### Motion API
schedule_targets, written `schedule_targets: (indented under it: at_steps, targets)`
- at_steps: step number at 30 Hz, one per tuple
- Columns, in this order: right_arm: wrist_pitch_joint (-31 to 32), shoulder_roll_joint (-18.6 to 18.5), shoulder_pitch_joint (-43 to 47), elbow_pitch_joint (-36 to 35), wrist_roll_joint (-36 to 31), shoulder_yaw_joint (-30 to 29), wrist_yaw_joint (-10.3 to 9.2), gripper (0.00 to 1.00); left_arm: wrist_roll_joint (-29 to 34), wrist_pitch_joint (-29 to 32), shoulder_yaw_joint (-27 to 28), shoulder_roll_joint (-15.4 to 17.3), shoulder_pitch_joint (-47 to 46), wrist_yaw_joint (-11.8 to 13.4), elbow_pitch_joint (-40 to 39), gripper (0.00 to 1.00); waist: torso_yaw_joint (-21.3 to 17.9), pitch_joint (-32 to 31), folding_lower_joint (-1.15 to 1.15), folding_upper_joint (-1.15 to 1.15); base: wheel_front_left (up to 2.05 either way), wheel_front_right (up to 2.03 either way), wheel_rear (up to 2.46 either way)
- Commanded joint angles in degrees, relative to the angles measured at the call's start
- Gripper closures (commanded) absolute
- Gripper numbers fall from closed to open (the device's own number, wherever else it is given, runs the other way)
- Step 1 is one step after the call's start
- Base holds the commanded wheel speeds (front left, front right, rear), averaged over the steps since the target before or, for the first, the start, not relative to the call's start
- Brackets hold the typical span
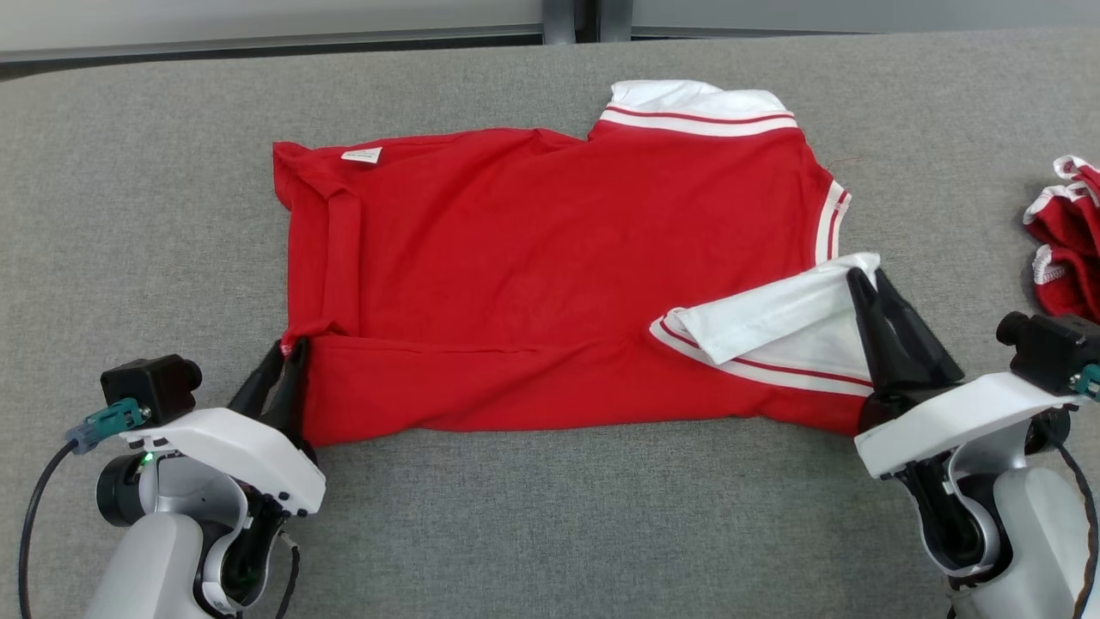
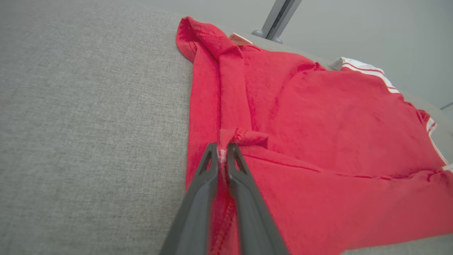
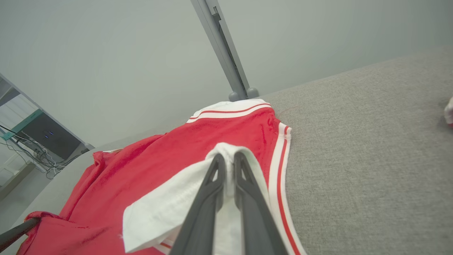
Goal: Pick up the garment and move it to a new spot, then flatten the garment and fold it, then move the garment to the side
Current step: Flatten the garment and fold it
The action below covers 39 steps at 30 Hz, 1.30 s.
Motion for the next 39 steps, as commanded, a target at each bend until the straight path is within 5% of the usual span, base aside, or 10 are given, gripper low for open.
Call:
schedule_targets:
  at_steps: [1, 9, 14, 26, 39]
  targets:
    - [-1.1, -0.8, -0.9, 0.3, -0.1, 0.3, -0.01, 0.00, -0.1, -0.9, 0.4, 0.0, -0.9, -0.4, 0.1, 0.00, 0.1, 0.6, 0.00, 0.00, 0.00, 0.00, 0.00]
    - [-14.1, -4.7, -1.8, -0.6, -7.9, 0.9, -0.01, 0.00, 5.7, -16.1, 1.3, -1.2, 0.0, 1.7, -1.1, 0.00, 1.0, 0.8, 0.00, 0.00, 0.00, 0.00, 0.00]
    - [-16.1, -4.6, 1.6, -2.4, -13.6, -2.0, -0.01, 0.00, 9.8, -21.8, 0.5, -1.5, 2.0, 2.8, -4.2, 0.00, 1.2, -0.5, 0.00, 0.00, 0.00, 0.00, 0.00]
    - [-13.5, 0.2, 14.0, -8.4, -17.2, -6.5, -0.01, 0.00, 14.8, -23.6, -0.1, -2.6, 8.7, 2.6, -5.9, 0.00, 0.3, -4.7, 0.00, 0.00, 0.00, 0.00, 0.00]
    - [-12.5, 1.4, 15.2, -9.7, -17.4, -6.3, -0.01, 0.00, 15.4, -23.6, 0.8, -2.9, 8.6, 1.3, -4.1, 0.00, -0.4, -5.0, 0.00, 0.00, 0.00, 0.00, 0.00]
